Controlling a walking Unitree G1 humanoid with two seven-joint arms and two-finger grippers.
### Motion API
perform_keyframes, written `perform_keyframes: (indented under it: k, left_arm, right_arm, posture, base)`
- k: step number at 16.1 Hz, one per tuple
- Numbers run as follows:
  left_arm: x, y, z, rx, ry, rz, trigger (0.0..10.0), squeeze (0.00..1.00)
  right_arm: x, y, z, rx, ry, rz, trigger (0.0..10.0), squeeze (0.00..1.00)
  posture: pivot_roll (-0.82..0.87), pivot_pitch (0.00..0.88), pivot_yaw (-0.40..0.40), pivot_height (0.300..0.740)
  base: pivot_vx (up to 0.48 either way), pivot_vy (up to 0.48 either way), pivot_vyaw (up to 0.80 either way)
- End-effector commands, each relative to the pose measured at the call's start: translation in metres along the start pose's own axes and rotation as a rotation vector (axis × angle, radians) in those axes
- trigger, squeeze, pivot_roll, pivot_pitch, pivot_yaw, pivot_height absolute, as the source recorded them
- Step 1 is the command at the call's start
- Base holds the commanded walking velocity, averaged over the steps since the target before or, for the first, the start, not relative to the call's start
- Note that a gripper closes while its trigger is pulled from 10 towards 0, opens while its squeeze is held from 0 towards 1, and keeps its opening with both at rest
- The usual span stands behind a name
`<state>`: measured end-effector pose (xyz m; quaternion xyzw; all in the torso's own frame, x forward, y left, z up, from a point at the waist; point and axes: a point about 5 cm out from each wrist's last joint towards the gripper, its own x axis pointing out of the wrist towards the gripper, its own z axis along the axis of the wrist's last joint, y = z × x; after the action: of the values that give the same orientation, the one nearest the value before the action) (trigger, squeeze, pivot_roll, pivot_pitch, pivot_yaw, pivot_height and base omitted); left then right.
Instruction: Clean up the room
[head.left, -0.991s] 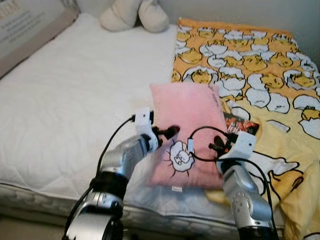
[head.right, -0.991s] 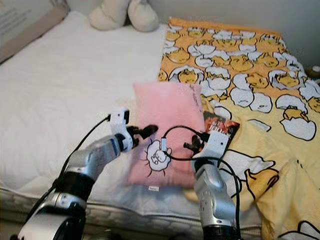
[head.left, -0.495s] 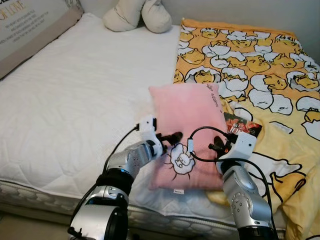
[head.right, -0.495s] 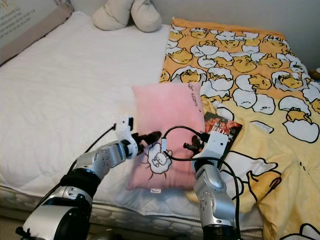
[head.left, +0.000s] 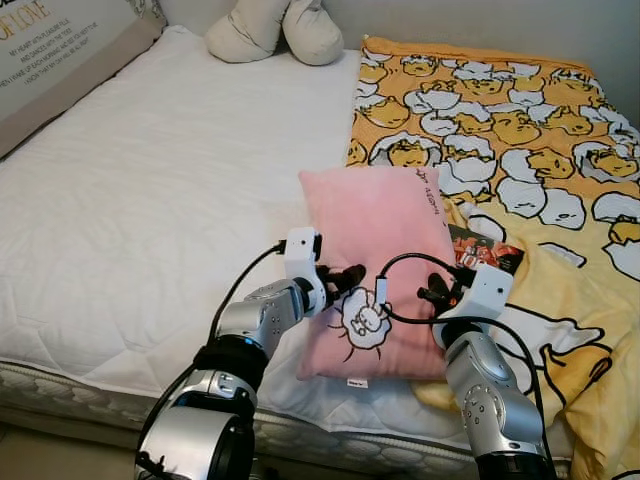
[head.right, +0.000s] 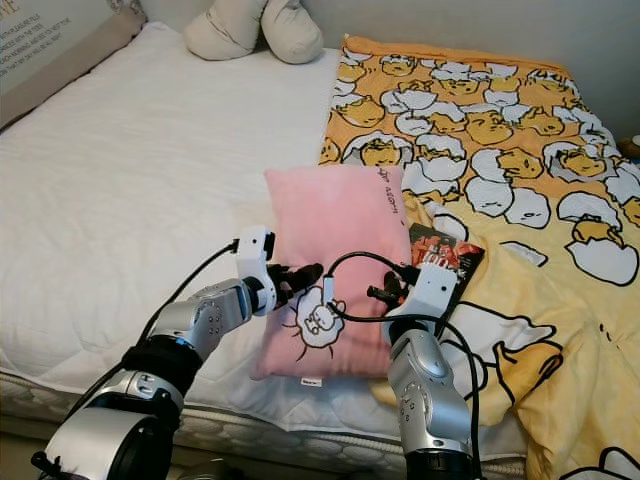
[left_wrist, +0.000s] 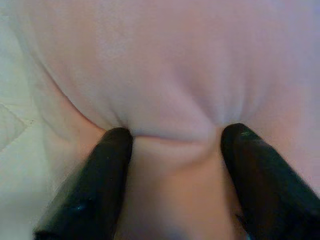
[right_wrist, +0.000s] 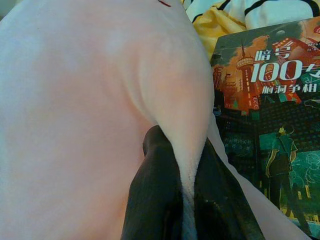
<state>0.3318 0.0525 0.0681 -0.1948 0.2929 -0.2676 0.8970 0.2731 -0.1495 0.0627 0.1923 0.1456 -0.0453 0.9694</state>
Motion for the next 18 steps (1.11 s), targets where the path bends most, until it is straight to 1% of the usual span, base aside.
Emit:
perform_keyframes:
  k: [1,5,6,8,10,12,15,17,18]
  left_arm:
    - [0.004,-0.008,-0.012,0.016,0.068,-0.045,0.0,0.00]
    - [0.005,-0.009,-0.016,0.058,0.086,-0.056,0.0,0.00]
    - [0.005,-0.009,-0.016,0.063,0.076,-0.057,0.0,0.00]
    - [0.005,-0.011,-0.011,0.082,0.030,-0.061,0.0,0.00]
    - [0.004,-0.009,-0.007,0.073,-0.028,-0.050,0.0,0.00]
    - [0.004,-0.008,-0.010,0.048,-0.048,-0.046,0.0,0.00]
    - [0.004,-0.011,-0.015,0.043,-0.057,-0.052,0.0,0.00]
    - [0.004,-0.013,-0.011,0.058,-0.102,-0.056,0.0,0.00]
    - [0.001,-0.012,-0.001,0.112,-0.156,-0.044,0.0,0.00]
  right_arm:
    - [0.003,0.009,0.003,0.025,-0.010,0.029,0.0,0.00]
    - [0.002,0.009,0.002,0.027,-0.007,0.030,0.0,0.00]
    - [0.002,0.008,0.002,0.027,-0.005,0.029,0.0,0.00]
    - [0.002,0.008,0.001,0.027,-0.004,0.029,0.0,0.00]
    - [0.002,0.008,0.000,0.027,0.000,0.031,0.0,0.00]
    - [0.002,0.008,-0.001,0.027,0.004,0.032,0.0,0.00]
    - [0.001,0.008,-0.002,0.039,0.012,0.028,0.0,0.00]
    - [0.001,0.008,-0.002,0.040,0.014,0.030,0.0,0.00]
    - [0.002,0.008,-0.001,0.039,0.009,0.032,0.0,0.00]
  posture:
    - [0.01,0.000,-0.010,0.719]
    - [0.00,0.000,-0.010,0.719]
    - [0.00,0.000,-0.011,0.719]
    - [0.01,0.000,-0.012,0.719]
    - [0.01,0.000,-0.014,0.719]
    - [0.01,0.000,-0.014,0.719]
    - [0.01,0.000,-0.018,0.719]
    - [0.01,0.000,-0.023,0.719]
    - [0.01,0.000,-0.025,0.719]
  base:
    - [0.000,0.000,0.00]
    - [0.000,0.000,0.00]
    - [0.000,0.000,0.00]
    - [0.000,0.000,0.00]
    - [0.000,0.000,0.00]
    - [0.000,0.000,0.00]
    - [0.000,0.000,0.00]
    - [0.000,0.000,0.00]
    - [0.000,0.000,0.00]
